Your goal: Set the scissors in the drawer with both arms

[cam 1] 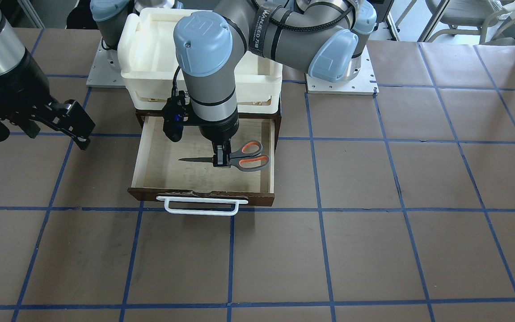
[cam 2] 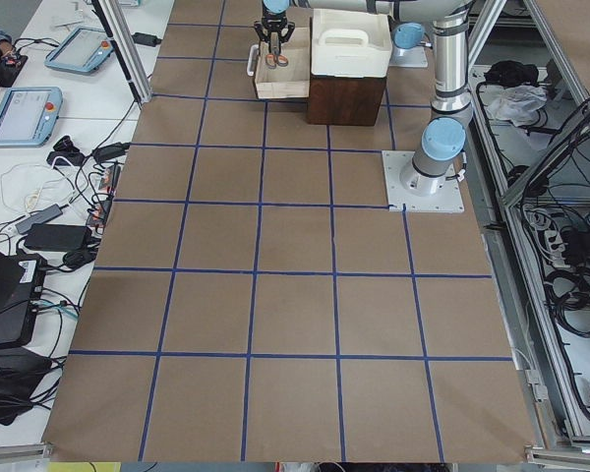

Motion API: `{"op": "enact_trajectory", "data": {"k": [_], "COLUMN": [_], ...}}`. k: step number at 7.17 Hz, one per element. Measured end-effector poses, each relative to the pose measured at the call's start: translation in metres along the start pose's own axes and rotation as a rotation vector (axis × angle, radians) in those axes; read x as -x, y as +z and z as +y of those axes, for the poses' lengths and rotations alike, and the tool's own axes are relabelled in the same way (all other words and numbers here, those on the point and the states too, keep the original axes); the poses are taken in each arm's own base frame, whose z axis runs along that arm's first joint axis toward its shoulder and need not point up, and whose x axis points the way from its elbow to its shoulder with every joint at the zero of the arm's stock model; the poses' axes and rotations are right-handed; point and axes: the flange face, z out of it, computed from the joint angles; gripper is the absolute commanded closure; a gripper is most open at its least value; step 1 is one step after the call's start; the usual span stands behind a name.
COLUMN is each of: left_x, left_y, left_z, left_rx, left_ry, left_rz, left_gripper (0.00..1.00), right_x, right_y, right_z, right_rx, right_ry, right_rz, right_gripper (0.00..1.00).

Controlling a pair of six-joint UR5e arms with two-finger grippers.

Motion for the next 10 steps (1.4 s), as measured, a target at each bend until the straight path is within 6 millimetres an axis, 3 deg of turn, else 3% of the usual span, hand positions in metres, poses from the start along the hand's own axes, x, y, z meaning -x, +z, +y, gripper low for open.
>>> {"op": "enact_trajectory", "data": {"k": [4,10], "left_x": [-0.009,-0.014], "left_y": [0.023,0.046], "left_z": [-0.021,-0.028], "left_rx": [0.021,0.032], "left_ry": [0.029,0.011], "left_rz": [0.029,0.046], "left_gripper": [1.00,1.00], "right_x": [-0.001,-0.001], "right_y": [0.003,0.010], "right_z": [0.000,0.001], "right_rx": [0.007,0.014], "right_ry": [-0.028,-0.029], "right_rz": [0.003,0.006], "right_gripper": [0.00,0.00]}}
